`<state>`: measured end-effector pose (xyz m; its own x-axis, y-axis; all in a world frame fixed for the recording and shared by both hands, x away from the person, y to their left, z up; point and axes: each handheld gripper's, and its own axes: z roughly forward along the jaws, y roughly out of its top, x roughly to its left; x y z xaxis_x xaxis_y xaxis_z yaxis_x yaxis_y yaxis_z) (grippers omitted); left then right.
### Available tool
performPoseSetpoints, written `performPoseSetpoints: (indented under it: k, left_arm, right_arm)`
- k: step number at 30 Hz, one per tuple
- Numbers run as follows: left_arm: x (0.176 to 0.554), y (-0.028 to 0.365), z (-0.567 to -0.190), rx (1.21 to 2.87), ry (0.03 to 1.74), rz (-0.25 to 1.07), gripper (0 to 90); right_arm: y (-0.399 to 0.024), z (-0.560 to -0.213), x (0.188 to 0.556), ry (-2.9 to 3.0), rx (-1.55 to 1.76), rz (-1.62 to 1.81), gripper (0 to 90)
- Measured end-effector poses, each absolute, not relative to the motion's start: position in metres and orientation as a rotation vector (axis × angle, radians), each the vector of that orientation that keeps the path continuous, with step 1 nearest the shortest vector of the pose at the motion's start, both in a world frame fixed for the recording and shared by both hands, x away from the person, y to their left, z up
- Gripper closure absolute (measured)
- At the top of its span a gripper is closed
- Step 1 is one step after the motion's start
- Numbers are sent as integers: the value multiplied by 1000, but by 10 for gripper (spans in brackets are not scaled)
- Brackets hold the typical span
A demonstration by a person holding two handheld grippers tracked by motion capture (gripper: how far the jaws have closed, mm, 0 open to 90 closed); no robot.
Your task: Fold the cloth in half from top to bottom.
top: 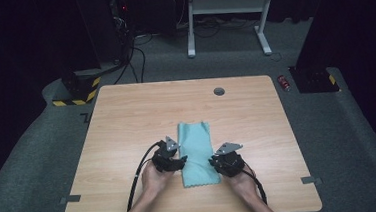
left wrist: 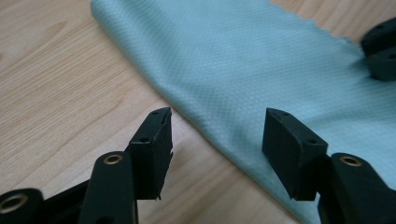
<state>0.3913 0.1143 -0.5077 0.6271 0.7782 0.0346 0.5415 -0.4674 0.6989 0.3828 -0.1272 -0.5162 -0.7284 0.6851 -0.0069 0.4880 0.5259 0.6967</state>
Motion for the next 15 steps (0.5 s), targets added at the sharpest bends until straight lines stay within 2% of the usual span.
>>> performPoseSetpoints:
  k: [15]
  left_arm:
    - [370,122,-523,2120,1024,442,389]
  right_arm:
    - [-131,-508,396,2457,1050,1057,769]
